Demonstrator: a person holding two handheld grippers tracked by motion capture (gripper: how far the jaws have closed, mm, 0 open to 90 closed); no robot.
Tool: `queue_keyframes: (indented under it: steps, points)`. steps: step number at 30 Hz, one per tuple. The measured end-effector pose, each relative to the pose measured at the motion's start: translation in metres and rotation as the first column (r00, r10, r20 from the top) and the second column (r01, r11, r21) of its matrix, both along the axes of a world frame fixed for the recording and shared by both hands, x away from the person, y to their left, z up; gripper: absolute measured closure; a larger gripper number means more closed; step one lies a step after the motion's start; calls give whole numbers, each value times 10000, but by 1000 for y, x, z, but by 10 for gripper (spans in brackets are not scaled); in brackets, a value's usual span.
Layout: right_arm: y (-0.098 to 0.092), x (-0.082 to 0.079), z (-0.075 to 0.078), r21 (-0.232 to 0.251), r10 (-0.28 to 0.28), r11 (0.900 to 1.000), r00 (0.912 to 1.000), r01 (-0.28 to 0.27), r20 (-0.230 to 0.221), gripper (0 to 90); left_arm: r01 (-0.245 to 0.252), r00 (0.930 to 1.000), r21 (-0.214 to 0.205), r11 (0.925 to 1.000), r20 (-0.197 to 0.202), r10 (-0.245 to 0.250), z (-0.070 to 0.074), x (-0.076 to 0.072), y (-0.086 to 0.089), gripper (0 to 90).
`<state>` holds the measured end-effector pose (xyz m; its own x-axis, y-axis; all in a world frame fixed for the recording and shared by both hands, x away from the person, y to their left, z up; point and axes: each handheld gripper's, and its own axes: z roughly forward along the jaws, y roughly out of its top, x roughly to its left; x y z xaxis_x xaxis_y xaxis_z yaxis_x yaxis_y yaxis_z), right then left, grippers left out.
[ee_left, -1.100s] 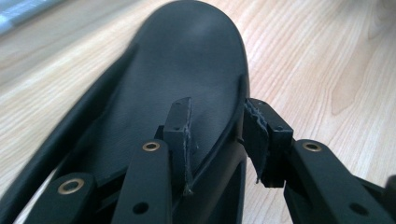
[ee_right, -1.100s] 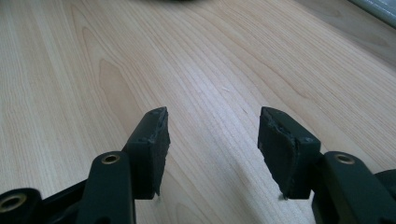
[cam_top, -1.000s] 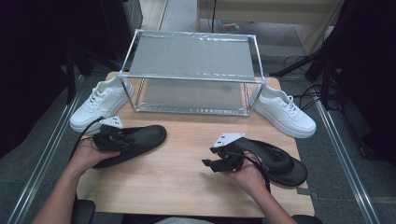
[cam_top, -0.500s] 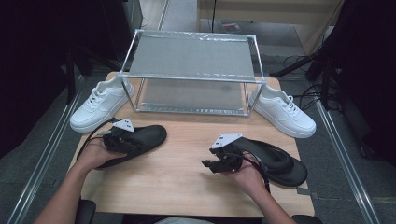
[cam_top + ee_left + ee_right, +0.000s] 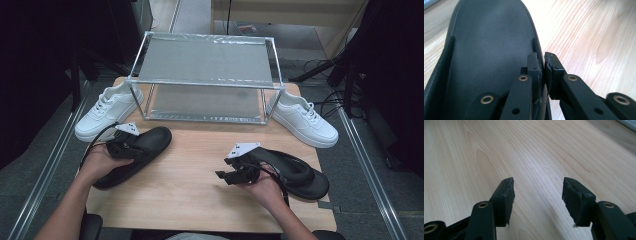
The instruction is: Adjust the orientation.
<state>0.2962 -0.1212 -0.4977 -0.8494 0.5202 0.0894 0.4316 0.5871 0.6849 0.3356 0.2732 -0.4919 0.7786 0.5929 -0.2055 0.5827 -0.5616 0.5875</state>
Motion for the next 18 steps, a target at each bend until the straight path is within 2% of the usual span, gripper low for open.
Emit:
queue_keyframes:
  steps: [7, 10, 11, 13, 15, 16, 17, 18]
  points:
    - [-1, 0, 1, 158, -59, 9999, 10000, 60, -57, 441, 204, 9998, -119, 9997, -4, -204, 13, -1, -21, 835]
    - [-1, -1, 1, 265, -100, 9996, 9999, 104, -140, 438, 148, 9998, -489, 9987, -135, -155, 20, 3, -34, 834]
    - [-2, -2, 1, 292, -89, 9995, 9999, 93, -138, 438, 148, 9998, -489, 9987, -135, -155, 20, 3, -34, 834]
    - [-3, -3, 2, 293, -123, 9995, 9999, 125, -86, 437, 289, 9991, -489, 9984, -308, -305, 24, 7, -47, 835]
    - [-7, -4, 3, 328, -229, 9992, 9997, 231, -63, 436, 188, 9973, -558, 9983, -704, -228, 25, 10, -56, 839]
    - [-7, -4, 3, 328, -229, 9992, 9997, 231, -63, 436, 188, 9973, -558, 9983, -704, -228, 25, 10, -56, 843]
    - [-10, -4, 4, 392, -341, 9986, 9994, 342, -13, 436, 218, 9945, -589, 9980, -1006, -277, 27, 14, -65, 846]
    - [-12, -5, 5, 396, -437, 9983, 9990, 439, -52, 436, 273, 9939, -591, 9979, -1048, -334, 29, 15, -70, 847]
